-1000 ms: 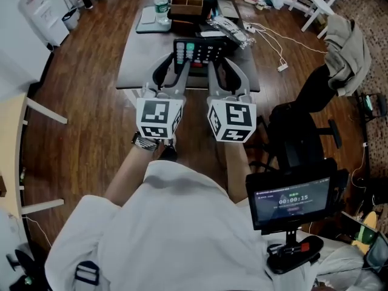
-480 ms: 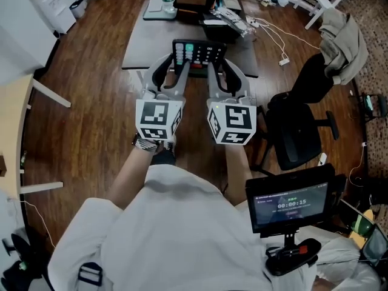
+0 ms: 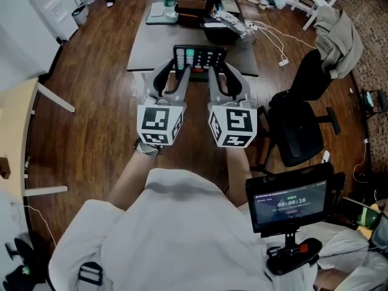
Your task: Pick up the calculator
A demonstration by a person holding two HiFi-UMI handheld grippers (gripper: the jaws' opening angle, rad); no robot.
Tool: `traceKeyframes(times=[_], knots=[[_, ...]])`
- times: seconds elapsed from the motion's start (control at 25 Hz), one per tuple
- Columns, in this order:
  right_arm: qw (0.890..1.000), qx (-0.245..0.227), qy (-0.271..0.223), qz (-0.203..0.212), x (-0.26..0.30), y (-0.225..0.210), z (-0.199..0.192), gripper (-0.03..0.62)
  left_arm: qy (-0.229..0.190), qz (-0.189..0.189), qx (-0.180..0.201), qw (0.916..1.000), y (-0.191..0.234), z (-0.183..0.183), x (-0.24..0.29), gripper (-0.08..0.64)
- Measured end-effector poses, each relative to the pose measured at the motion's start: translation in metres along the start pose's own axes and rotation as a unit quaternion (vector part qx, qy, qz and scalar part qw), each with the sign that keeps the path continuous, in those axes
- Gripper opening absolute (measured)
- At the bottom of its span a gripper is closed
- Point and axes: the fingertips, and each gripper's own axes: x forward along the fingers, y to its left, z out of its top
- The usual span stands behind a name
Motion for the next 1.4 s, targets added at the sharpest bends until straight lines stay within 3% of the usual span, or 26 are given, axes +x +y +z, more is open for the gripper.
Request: traceKeyframes(times=[0.48,1.4], knots=[[1.000,-0.007,0.012,-0.007,-0.016,0.026,0.000,0.112,0.002,-0.012,-0.009,0.9999,0.005,0.000,-0.029,0.149],[1.000,-0.017,0.007,-0.009,-0.022,0.034,0.014,0.110,-0.006,-0.015,0.000,0.9999,0.007,0.014,-0.038,0.149]])
